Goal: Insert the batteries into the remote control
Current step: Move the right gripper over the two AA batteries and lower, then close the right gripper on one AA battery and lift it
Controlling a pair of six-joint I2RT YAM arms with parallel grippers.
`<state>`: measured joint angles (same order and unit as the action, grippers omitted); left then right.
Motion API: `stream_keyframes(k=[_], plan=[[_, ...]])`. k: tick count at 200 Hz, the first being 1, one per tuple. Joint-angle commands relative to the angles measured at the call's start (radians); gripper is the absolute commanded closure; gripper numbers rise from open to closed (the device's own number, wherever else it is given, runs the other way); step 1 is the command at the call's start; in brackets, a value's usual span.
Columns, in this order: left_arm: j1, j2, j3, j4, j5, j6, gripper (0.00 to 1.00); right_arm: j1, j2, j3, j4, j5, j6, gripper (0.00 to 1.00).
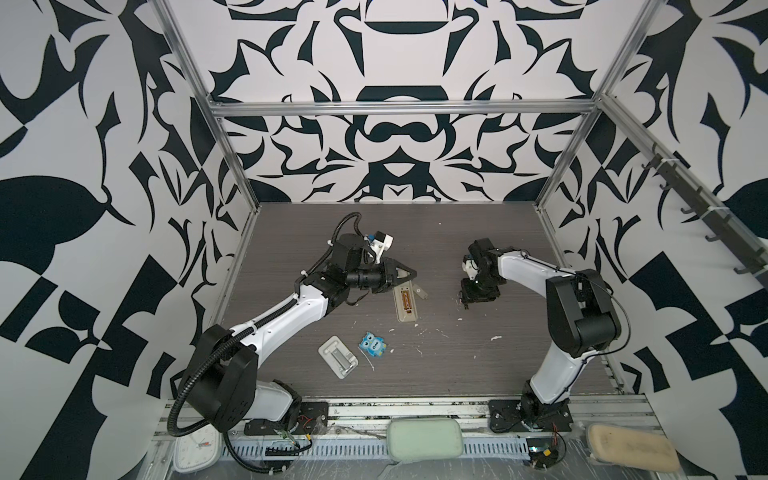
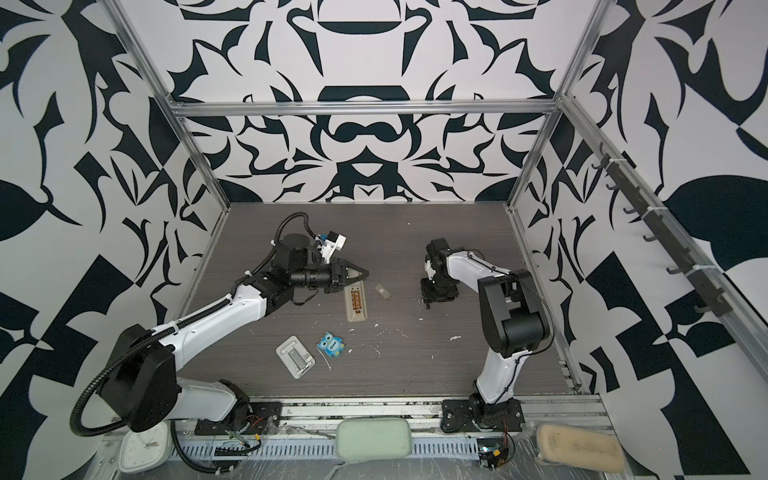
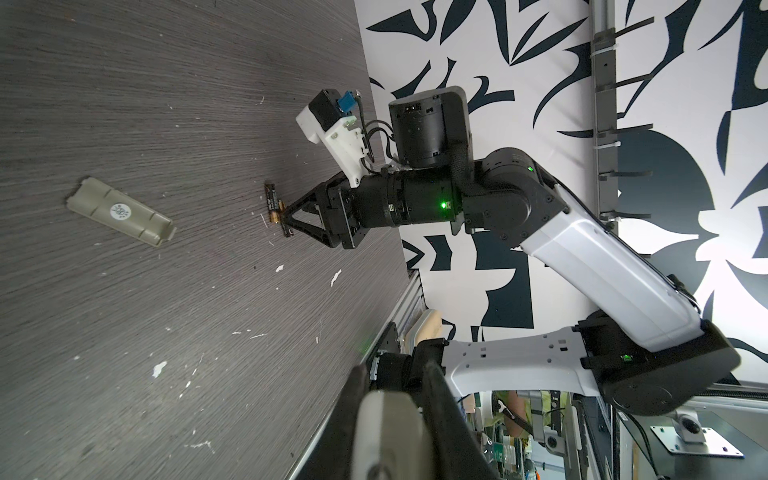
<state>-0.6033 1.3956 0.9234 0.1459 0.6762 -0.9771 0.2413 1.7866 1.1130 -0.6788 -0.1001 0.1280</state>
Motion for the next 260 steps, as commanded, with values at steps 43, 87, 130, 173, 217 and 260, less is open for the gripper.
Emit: stream_keyframes(k=[43,87,130,173,217,260], plan=[[-0.003,0.001,0.002,0.030,0.001,-0.007,1.00,0.001,0.028,0.039,0.005,0.041,-0.001,0.56],[-0.003,0.004,0.002,0.027,0.000,-0.007,1.00,0.010,0.052,0.059,0.002,0.077,-0.002,0.62],[-0.003,0.007,0.003,0.021,-0.003,-0.005,1.00,0.010,0.059,0.074,-0.005,0.082,-0.008,0.69],[-0.002,0.008,0.005,0.013,-0.006,0.000,1.00,0.014,0.060,0.062,-0.004,0.076,-0.001,0.73],[-0.003,0.013,0.011,0.006,-0.008,0.003,1.00,0.014,0.053,0.038,0.001,0.080,0.004,0.75],[-0.003,0.017,0.018,0.001,-0.005,0.007,1.00,0.014,0.045,0.028,0.008,0.091,0.015,0.80]])
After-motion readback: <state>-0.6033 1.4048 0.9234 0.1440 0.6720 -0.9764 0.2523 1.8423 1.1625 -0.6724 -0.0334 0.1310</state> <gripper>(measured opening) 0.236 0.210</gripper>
